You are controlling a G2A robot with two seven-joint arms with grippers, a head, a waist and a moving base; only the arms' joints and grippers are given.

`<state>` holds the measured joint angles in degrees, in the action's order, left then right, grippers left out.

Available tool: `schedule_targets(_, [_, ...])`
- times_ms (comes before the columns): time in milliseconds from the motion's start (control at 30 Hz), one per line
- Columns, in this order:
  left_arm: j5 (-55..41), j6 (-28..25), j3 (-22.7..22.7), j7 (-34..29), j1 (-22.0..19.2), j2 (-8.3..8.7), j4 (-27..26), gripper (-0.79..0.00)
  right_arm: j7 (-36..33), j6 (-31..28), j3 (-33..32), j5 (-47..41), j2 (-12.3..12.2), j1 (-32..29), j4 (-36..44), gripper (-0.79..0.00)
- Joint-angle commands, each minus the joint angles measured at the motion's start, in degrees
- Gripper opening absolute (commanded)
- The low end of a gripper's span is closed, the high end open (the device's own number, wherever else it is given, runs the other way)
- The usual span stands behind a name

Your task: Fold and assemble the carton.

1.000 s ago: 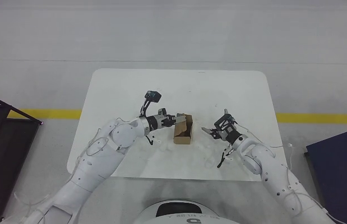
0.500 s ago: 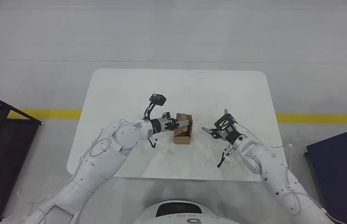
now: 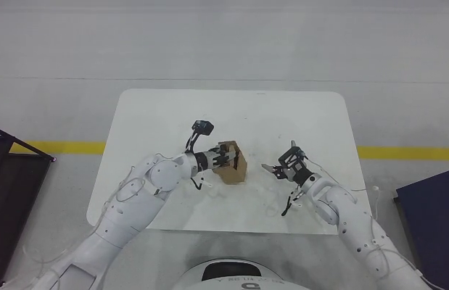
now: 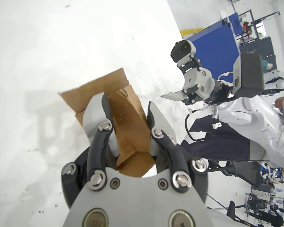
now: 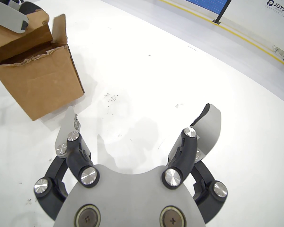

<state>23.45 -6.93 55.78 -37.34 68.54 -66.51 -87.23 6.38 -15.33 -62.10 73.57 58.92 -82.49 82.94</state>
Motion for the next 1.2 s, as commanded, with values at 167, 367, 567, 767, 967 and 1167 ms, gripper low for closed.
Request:
schedule_targets(167, [-0.79,0.01,1.34,0.93,0.8,0.14,-0.67,-0.785,0.69,-1.14,-0.61,-0.8,0.2,-0.35,1.16,0.0])
schedule_targets(367, [-1.95,-0.12,2.75,1.47,1.95,0.35,-1.32,-0.785,0.19,-1.8,-0.81,-0.59,0.4,-0.22,1.36,0.0])
schedule_targets(567, [-0.82,-4.01,3.99,2.34,2.65,0.71,-2.31,-0.785,-0.08,-2.33,-0.18,-0.24,0.8,0.29,1.28,0.0])
schedule_targets(767, [-0.82,-4.01,3.99,2.34,2.65,0.71,-2.31,-0.785,-0.03,-2.8,-0.16,0.14,1.05,0.61,1.03,0.0])
schedule_targets(967, [-0.82,-4.01,3.99,2.34,2.65,0.71,-2.31,-0.785,0.12,-3.63,-0.83,0.46,1.08,0.34,1.61,0.0])
schedule_targets(1167, [-4.4,-2.26,4.64,4.99,3.92,0.47,-2.55,-0.785,1.62,-5.93,-1.57,1.5,0.94,-0.13,2.68,0.0])
